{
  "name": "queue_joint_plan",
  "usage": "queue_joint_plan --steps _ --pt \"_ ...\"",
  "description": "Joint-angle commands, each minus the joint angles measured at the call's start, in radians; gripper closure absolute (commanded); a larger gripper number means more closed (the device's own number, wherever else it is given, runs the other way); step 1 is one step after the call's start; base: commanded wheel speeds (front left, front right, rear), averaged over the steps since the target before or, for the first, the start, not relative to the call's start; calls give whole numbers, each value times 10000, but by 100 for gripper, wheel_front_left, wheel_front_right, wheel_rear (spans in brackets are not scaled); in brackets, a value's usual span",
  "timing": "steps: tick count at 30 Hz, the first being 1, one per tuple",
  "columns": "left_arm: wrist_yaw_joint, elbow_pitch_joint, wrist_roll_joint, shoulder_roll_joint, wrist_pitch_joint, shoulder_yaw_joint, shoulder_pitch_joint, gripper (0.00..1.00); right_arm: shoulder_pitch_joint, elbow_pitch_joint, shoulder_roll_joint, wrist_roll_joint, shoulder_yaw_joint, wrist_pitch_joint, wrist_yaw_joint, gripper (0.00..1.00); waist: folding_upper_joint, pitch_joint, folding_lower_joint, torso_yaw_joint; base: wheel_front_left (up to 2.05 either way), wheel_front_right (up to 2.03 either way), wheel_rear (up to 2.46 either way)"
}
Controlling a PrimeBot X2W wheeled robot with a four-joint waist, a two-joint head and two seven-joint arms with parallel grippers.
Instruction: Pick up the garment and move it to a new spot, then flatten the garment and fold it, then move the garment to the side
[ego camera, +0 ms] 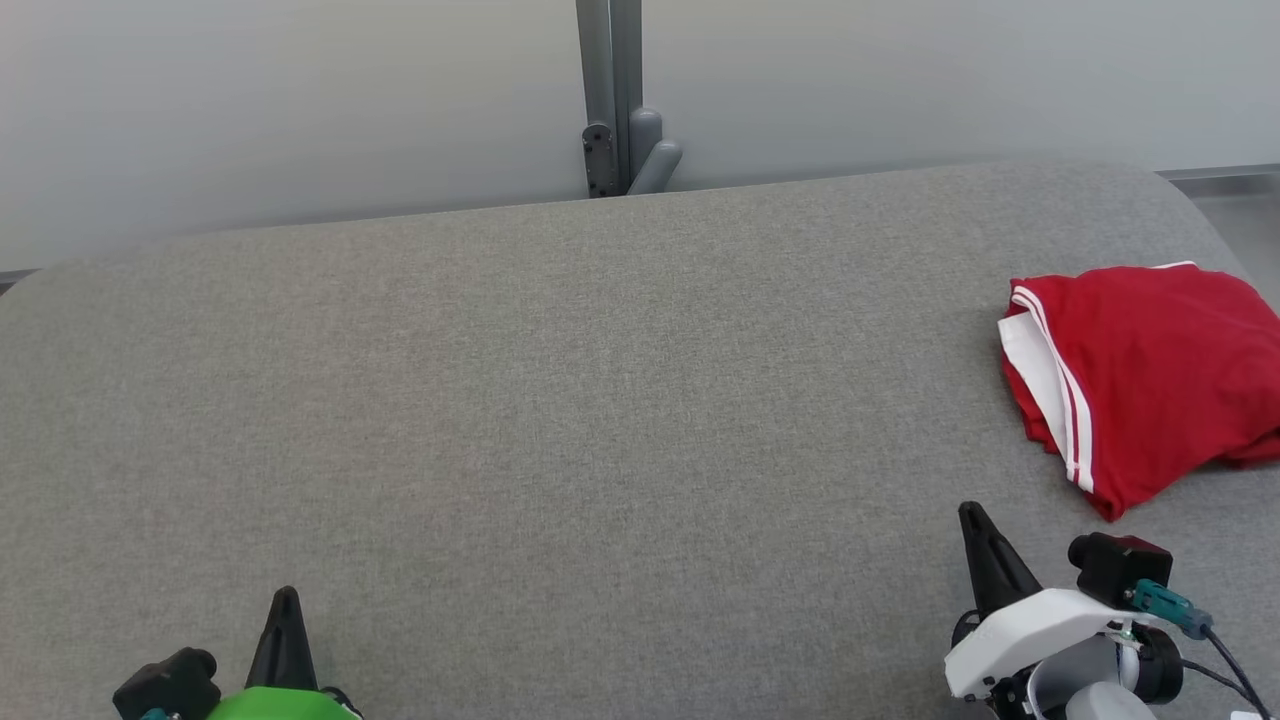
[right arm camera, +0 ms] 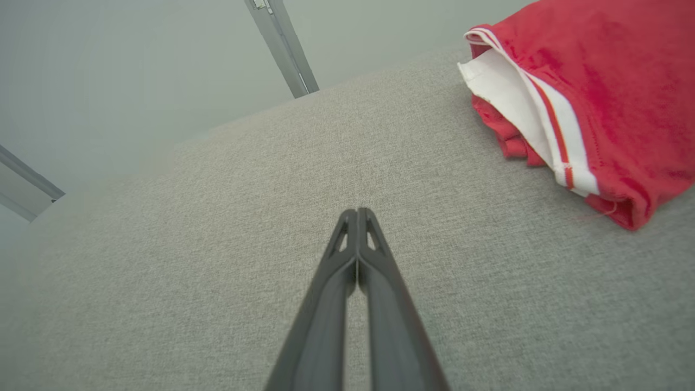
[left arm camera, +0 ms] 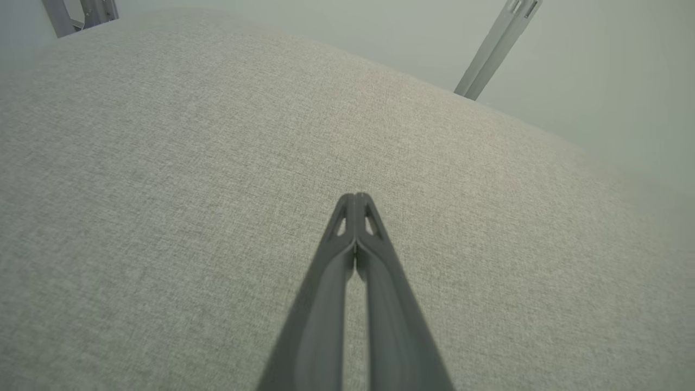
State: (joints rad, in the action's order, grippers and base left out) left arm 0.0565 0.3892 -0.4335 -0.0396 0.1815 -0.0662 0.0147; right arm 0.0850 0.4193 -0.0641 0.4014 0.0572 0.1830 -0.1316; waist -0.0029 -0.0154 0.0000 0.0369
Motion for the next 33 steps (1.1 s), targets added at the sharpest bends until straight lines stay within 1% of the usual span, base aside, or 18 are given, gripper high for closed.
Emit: queue_joint_plan --steps 1,14,17,18,19,33 --pt "86 -228 -413 -45 -81 -58 -216 100 99 -241 4 454 -82 -93 2 100 3 2 0 -4 0 0 0" --pt "212 -559 -2526 -62 -598 -137 -337 100 63 -597 24 2614 -356 -611 4 100 6 17 0 -49 0 0 0" --pt "231 -604 -2814 -65 -676 -151 -358 100 58 -647 27 2916 -395 -687 4 100 7 19 0 -55 0 0 0" --pt "244 -643 -3111 -67 -750 -163 -377 100 53 -694 30 3213 -433 -762 4 100 7 22 0 -62 0 0 0" --pt "244 -643 -3111 -67 -750 -163 -377 100 53 -694 30 3213 -433 -762 4 100 7 22 0 -62 0 0 0" --pt "354 -916 -4993 -82 -1232 -242 -482 100 21 -1002 50 5133 -688 -1231 5 100 11 39 0 -110 0 0 0"
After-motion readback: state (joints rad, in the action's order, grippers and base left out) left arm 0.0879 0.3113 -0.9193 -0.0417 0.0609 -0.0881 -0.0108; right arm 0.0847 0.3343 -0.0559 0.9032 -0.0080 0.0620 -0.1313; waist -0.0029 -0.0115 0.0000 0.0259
